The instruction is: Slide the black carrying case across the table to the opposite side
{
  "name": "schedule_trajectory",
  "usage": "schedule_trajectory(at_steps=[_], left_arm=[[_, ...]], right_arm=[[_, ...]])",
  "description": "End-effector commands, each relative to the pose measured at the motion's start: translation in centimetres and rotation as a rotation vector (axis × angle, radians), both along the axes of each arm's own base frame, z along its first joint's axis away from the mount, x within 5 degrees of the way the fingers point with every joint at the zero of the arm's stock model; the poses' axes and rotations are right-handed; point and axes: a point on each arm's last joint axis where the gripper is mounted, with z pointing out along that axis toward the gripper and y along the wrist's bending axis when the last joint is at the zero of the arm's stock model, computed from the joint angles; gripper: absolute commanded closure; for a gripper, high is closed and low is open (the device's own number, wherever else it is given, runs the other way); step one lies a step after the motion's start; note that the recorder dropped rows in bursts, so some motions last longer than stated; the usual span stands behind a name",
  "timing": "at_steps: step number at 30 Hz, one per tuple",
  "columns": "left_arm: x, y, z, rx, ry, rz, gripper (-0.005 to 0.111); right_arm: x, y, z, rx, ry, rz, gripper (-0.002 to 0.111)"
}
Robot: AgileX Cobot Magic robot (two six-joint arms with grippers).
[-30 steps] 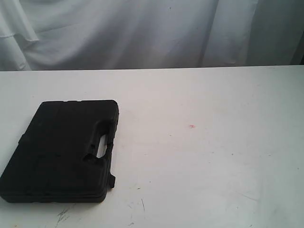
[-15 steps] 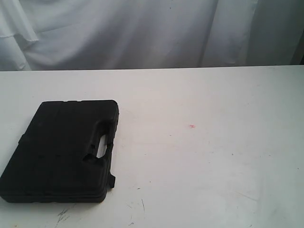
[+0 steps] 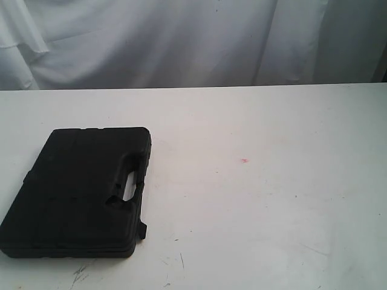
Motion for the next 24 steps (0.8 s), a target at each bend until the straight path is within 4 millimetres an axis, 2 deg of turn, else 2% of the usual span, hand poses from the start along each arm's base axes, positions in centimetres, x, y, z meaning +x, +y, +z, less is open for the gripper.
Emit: schedule_trajectory(at_steps=[1,8,9,12,14,19,24], left_arm=[[1.8,-0.3,-0.1,-0.054,0.074,-0.006,0.107],[6.3,-1.6,-0.4,-0.106,0.269,-0.079,0.107],[7.4,-2.7,-0.6,-0.114,0.302,-0.117,0.107],[8.8,-4.7,-1.0,-0.127,0.366,-0.162,0.107],[10.2,-6.9,-1.8,-0.101,0.419,-0.195,0.107],[12.9,-12.0,-5.4,-0.041,0.565,-0.21,0.107],[14.1,-15.8,-7.7,0.023,0.634,-0.215,0.107]], right_arm=[[0.0,0.0,0.0,-0.009,-0.006,0.0,0.108],[0.0,0.0,0.0,-0.009,-0.006,0.0,0.108],[0.0,0.0,0.0,-0.009,-0.006,0.0,0.108],[0.0,0.0,0.0,-0.009,-0.006,0.0,0.108],[0.0,0.0,0.0,-0.009,-0.006,0.0,0.108],[0.0,0.0,0.0,-0.009,-0.006,0.0,0.108],[0.0,0.0,0.0,-0.009,-0.006,0.0,0.108]])
